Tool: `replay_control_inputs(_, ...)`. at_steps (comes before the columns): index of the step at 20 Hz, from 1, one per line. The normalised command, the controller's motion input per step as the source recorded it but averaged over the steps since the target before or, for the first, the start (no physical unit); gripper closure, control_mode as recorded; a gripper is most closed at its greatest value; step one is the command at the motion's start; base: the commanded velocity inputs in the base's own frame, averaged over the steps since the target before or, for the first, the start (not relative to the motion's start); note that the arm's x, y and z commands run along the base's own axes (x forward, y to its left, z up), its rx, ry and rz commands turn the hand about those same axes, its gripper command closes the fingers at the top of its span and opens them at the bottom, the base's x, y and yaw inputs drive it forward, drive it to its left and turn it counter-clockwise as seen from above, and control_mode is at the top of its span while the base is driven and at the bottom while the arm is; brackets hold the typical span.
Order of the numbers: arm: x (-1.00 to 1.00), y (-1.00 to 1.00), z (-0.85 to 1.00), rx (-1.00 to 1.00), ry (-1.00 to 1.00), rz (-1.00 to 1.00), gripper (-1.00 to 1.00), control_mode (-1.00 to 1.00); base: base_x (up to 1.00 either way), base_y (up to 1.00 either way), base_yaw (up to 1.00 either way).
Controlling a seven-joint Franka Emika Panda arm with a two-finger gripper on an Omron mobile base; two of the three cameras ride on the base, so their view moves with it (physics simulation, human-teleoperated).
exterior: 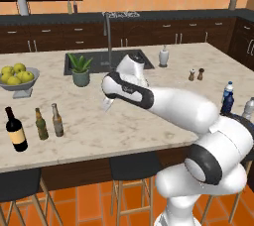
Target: Move the plastic bottles in the middle to the plastics group, and the glass bottles in the middle to the glass group.
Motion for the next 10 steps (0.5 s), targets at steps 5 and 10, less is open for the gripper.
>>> replay_control_inputs(5, -0.8, -0.72, 0.05, 0.0, 0.0, -0.42, -1.0, -1.0, 0.0, 0.0, 0.0)
replay_control_inputs(10, -0.76, -0.66, 0.0, 0.0, 0.0, -0.39, -1.0, -1.0, 0.0, 0.0, 0.0)
